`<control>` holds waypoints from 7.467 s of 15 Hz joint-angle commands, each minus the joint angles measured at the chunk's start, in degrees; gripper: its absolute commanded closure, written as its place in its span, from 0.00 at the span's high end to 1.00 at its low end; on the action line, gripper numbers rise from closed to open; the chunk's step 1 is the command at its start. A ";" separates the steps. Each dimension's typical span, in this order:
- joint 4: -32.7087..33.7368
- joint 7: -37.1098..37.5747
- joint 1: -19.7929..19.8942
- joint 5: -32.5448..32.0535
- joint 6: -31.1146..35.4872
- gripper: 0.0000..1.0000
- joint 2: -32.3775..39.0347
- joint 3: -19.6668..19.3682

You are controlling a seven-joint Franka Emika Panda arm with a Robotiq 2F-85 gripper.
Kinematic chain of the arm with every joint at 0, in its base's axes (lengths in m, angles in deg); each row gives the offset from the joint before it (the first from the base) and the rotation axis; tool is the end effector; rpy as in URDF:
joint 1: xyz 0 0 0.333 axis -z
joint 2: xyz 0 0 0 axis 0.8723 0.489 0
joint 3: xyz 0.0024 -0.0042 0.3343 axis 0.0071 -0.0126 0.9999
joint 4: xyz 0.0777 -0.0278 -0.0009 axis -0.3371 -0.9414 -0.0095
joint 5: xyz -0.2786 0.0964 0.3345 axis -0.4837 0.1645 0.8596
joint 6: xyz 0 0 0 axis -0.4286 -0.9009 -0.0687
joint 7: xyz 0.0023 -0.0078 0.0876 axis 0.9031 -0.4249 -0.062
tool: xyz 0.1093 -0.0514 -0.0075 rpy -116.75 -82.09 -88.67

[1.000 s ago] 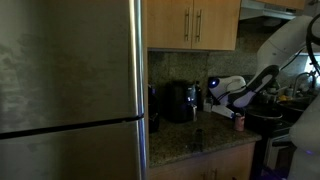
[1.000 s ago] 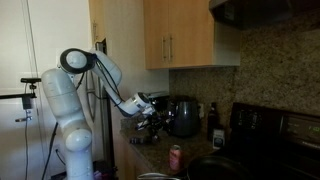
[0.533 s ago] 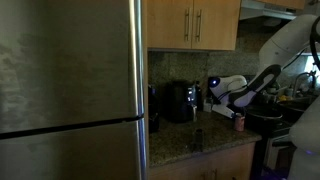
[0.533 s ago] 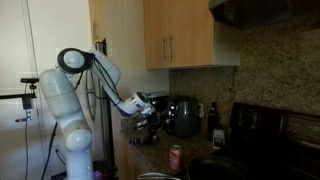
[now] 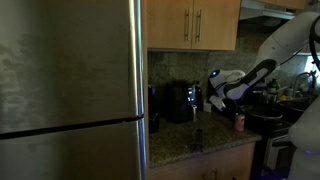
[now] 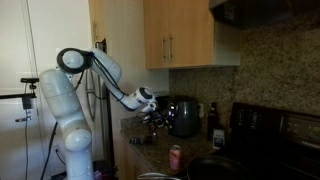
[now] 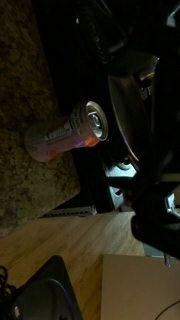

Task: Move the can to the right then back to the left of the counter

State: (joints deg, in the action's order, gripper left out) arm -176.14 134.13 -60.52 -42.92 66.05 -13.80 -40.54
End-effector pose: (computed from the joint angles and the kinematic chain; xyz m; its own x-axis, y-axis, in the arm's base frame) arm 0.4663 -0.0404 0.3272 -0.2843 -0.7364 0.6139 -0.9582 0.1975 -0.2068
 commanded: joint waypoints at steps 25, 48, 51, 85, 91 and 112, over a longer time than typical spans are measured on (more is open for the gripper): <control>10.43 12.10 7.71 32.53 2.05 1.00 6.98 -7.59; 11.34 11.94 12.78 43.75 10.54 1.00 11.92 -12.36; 10.71 11.91 12.23 42.53 9.45 1.00 10.64 -12.00; 10.71 11.90 11.12 42.40 12.58 0.53 17.63 -12.75; 10.67 11.92 11.30 41.96 13.38 0.45 17.66 -12.97; 10.77 -8.88 11.33 48.67 5.47 0.45 3.55 -10.36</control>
State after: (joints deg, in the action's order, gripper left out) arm -165.46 125.19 -50.18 5.62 71.40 -10.50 -51.80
